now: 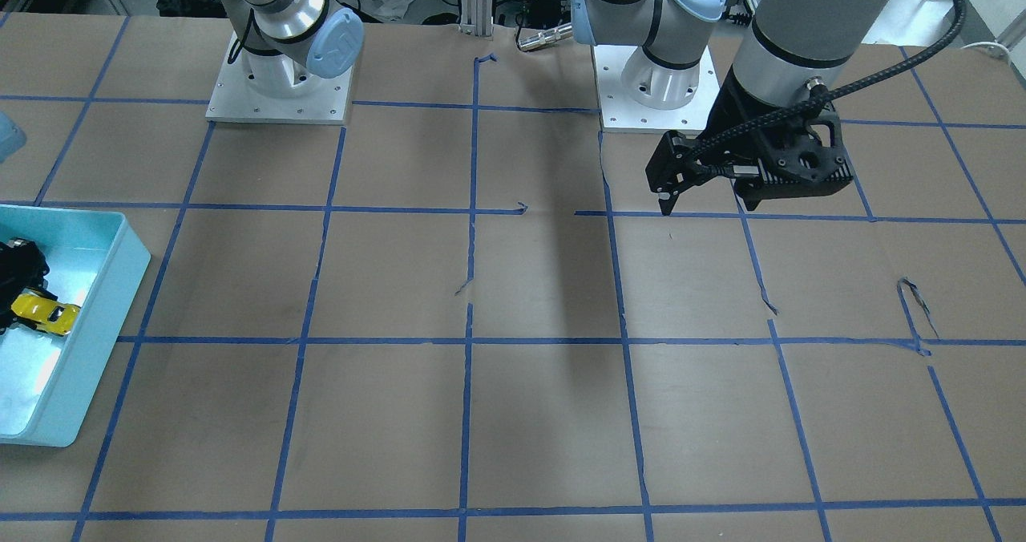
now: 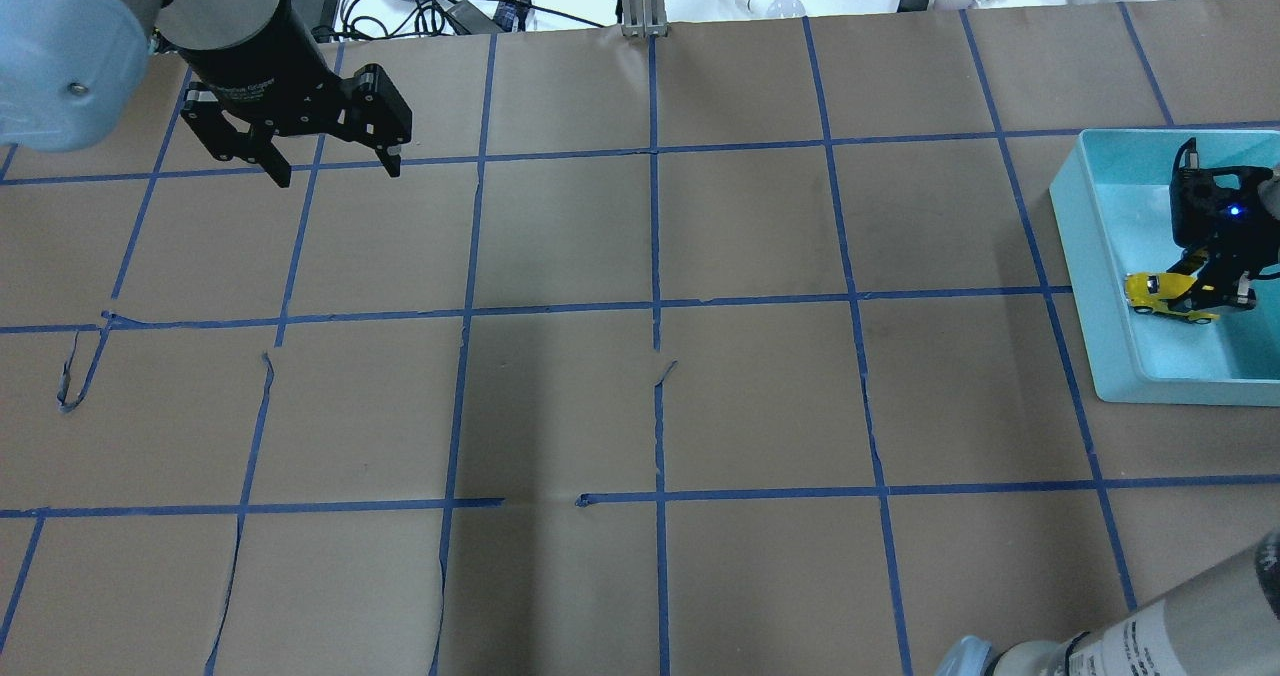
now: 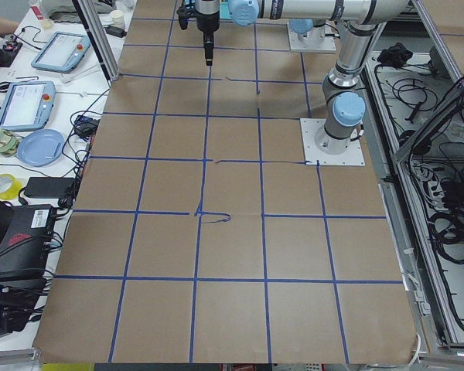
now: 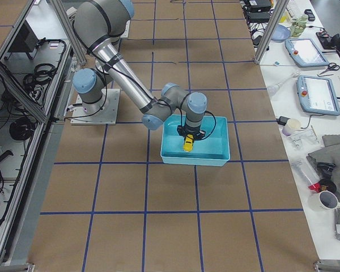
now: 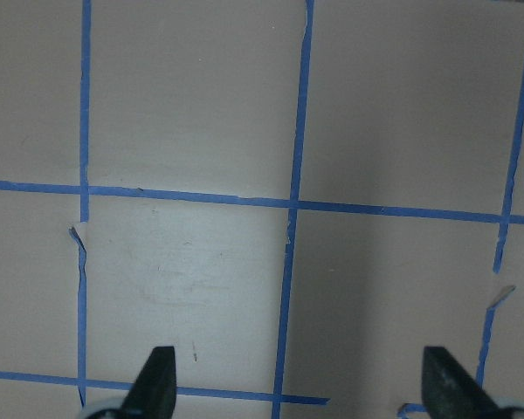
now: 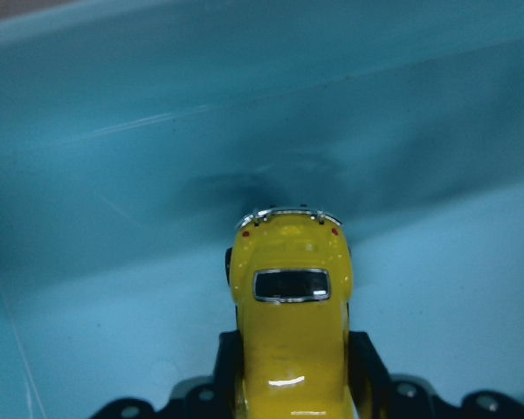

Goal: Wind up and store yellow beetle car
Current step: 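Lower the car into the blue bin and open the right gripper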

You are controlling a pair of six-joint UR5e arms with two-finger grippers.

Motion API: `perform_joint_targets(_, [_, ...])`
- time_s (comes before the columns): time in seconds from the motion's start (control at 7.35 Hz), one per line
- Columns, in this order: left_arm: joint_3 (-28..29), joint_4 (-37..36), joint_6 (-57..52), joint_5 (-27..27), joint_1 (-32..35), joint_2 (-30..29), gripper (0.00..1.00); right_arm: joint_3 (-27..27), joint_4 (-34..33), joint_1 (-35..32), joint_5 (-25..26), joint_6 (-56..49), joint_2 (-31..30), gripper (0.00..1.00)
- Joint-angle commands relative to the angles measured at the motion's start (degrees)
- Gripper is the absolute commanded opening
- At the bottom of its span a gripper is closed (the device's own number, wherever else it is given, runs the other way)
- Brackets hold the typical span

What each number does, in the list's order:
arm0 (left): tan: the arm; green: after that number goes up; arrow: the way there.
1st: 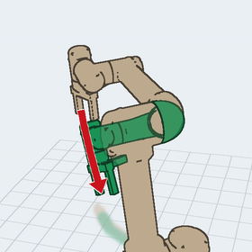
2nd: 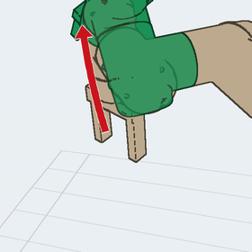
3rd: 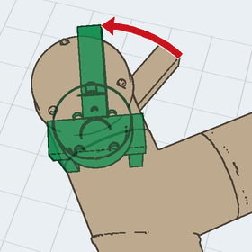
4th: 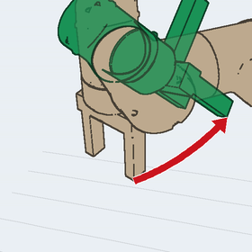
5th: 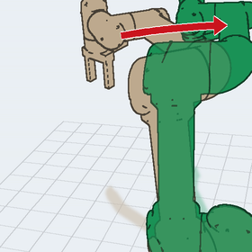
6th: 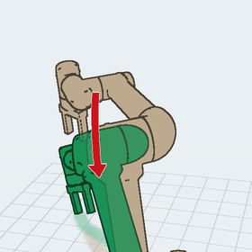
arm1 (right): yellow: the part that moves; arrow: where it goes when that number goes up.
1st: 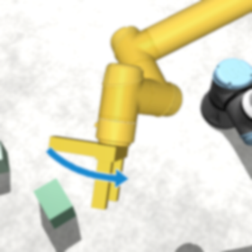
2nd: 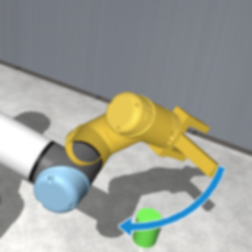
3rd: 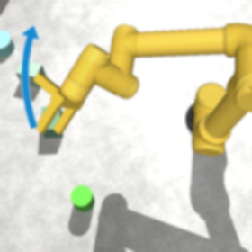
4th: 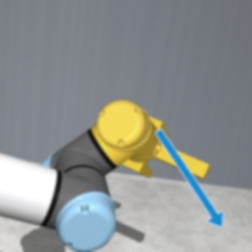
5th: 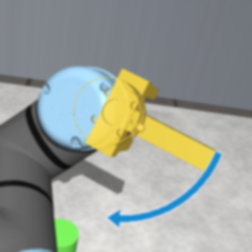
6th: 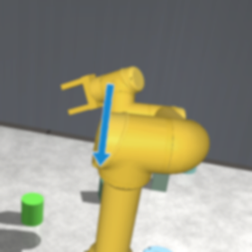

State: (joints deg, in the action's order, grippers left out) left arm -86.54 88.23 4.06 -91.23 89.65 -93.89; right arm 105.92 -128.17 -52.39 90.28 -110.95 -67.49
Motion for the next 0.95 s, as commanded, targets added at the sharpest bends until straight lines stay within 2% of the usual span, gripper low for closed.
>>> perform_joint_targets(0.0, [0.06,0.01,0.07,0.00,0.00,0.02,1.00,-0.88,4.30,-0.61,-0.19,1.70,-2.88,1.00])
perform_joint_targets(0.14, [0.14,-0.17,-0.02,0.00,0.00,0.02,1.00,-2.54,9.03,-1.48,-0.19,2.13,-6.47,1.00])
perform_joint_targets(0.54, [0.14,-0.34,-0.02,0.00,-0.09,-0.07,1.00,-12.72,26.26,-5.43,-0.02,5.46,-13.43,1.00])
perform_joint_targets(0.68, [0.14,-0.34,-0.02,0.00,-0.17,-0.07,1.00,-13.97,31.96,-7.79,-0.10,7.30,-16.85,1.00])
perform_joint_targets(0.82, [0.14,-0.34,-0.02,0.00,-0.18,0.02,1.00,-13.90,34.28,-9.91,0.07,14.11,-20.54,1.00])
